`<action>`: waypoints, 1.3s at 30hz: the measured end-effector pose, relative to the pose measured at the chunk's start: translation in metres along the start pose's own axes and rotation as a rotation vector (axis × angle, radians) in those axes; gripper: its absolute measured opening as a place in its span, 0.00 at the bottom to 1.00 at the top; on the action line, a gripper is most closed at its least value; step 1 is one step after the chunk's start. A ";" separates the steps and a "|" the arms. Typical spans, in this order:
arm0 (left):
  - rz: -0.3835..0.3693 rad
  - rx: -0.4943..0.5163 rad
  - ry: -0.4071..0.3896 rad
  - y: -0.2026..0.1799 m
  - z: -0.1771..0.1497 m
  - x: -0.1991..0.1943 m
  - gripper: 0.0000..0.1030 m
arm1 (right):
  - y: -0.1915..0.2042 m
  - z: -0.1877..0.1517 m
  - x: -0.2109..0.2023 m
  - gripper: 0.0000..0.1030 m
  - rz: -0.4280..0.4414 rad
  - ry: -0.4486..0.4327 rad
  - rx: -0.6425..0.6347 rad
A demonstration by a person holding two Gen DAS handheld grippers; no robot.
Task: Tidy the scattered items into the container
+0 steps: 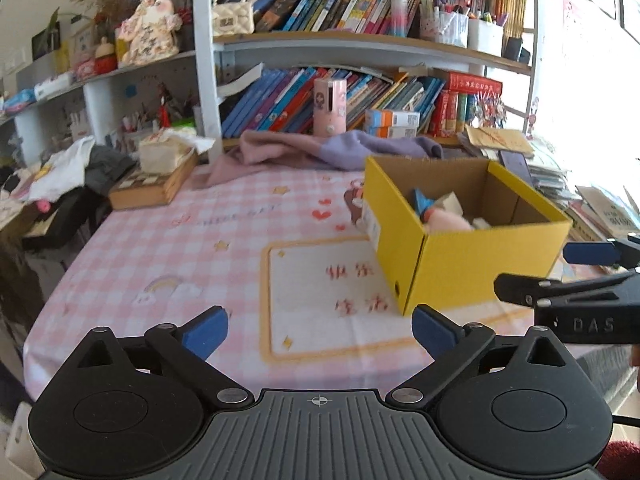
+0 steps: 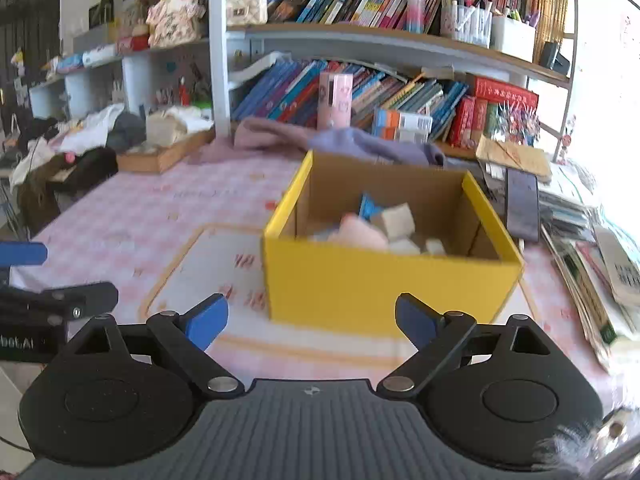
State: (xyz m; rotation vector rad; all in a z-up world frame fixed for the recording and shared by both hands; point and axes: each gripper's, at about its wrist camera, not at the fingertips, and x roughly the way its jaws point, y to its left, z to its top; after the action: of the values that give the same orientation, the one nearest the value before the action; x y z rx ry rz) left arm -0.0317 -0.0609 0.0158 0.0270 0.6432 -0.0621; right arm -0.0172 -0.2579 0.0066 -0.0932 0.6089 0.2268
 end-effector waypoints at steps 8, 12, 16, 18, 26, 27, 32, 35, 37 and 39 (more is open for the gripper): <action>-0.010 0.024 0.048 0.011 -0.035 -0.026 0.99 | 0.027 -0.040 -0.029 0.91 -0.043 0.048 0.026; -0.019 0.026 0.081 0.016 -0.045 -0.031 1.00 | 0.035 -0.051 -0.039 0.92 -0.056 0.063 0.043; -0.034 0.020 0.092 0.019 -0.051 -0.035 1.00 | 0.042 -0.055 -0.046 0.93 -0.062 0.069 0.040; -0.040 0.021 0.092 0.020 -0.053 -0.038 1.00 | 0.044 -0.055 -0.047 0.93 -0.061 0.075 0.036; -0.028 0.035 0.100 0.022 -0.056 -0.040 1.00 | 0.054 -0.053 -0.047 0.94 -0.056 0.082 0.009; -0.026 0.036 0.099 0.023 -0.056 -0.040 1.00 | 0.054 -0.053 -0.047 0.94 -0.055 0.083 0.007; -0.025 0.035 0.096 0.026 -0.055 -0.040 1.00 | 0.058 -0.051 -0.045 0.95 -0.053 0.085 -0.003; -0.027 0.031 0.096 0.027 -0.055 -0.039 1.00 | 0.059 -0.050 -0.044 0.95 -0.053 0.085 -0.008; -0.030 0.025 0.099 0.030 -0.054 -0.037 1.00 | 0.060 -0.049 -0.043 0.95 -0.054 0.088 -0.011; -0.034 0.022 0.103 0.032 -0.053 -0.036 1.00 | 0.060 -0.048 -0.042 0.95 -0.057 0.090 -0.010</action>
State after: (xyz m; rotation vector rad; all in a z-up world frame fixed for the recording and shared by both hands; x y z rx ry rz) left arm -0.0899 -0.0253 -0.0052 0.0403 0.7458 -0.1015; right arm -0.0921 -0.2144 -0.0099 -0.1312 0.6939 0.1715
